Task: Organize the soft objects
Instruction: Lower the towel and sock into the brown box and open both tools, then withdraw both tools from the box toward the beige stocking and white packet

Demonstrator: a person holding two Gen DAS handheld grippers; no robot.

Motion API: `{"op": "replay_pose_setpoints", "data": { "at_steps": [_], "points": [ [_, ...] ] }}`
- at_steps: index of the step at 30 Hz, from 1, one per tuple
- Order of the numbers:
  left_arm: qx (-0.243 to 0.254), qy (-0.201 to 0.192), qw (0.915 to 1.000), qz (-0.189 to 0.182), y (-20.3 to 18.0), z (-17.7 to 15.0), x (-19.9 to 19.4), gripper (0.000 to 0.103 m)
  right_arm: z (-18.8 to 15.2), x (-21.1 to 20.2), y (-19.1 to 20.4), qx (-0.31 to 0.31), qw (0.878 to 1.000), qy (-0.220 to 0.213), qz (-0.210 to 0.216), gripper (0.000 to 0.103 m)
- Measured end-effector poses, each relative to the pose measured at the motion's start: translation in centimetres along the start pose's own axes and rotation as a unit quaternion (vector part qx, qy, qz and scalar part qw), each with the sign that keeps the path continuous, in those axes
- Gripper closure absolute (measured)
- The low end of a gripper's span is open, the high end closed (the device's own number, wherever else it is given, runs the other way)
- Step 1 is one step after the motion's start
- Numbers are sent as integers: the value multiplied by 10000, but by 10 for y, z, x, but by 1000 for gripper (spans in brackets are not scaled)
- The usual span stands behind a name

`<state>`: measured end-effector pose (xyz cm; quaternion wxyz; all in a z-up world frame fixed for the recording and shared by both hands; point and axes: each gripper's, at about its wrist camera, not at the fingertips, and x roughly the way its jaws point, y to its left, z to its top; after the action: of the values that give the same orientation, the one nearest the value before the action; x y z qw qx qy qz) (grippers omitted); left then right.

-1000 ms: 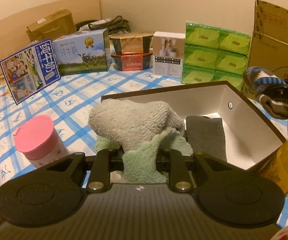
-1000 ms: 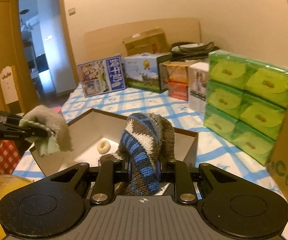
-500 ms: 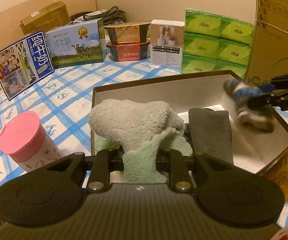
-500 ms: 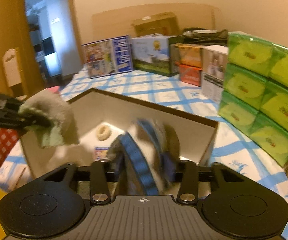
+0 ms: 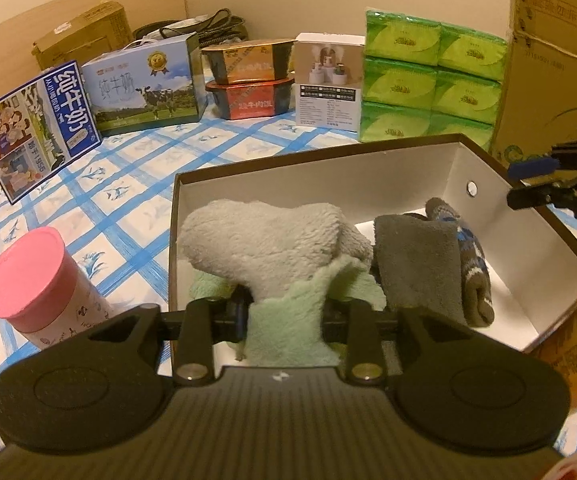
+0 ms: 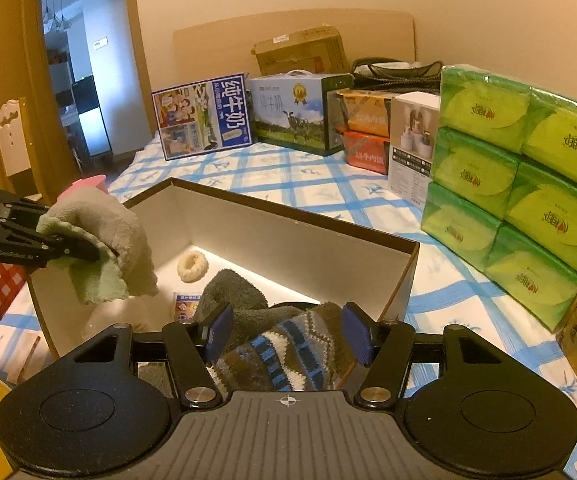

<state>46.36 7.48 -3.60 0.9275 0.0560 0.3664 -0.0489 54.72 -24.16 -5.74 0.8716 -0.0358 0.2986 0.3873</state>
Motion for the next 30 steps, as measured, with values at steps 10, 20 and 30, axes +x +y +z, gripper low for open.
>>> {"op": "replay_pose_setpoints", "data": {
  "at_steps": [10,20,30],
  "points": [
    [-71,-107,9998,149,3,7,3,52,-4,-2,1,-76,10000,55,-24,43],
    [-11,-70,9999,117,1,4,4,52,-4,-4,1,-43,10000,42,-20,43],
    [52,-91,9999,115,-3,3,-2,52,-5,-11,1,8,10000,-36,-61,43]
  ]
}}
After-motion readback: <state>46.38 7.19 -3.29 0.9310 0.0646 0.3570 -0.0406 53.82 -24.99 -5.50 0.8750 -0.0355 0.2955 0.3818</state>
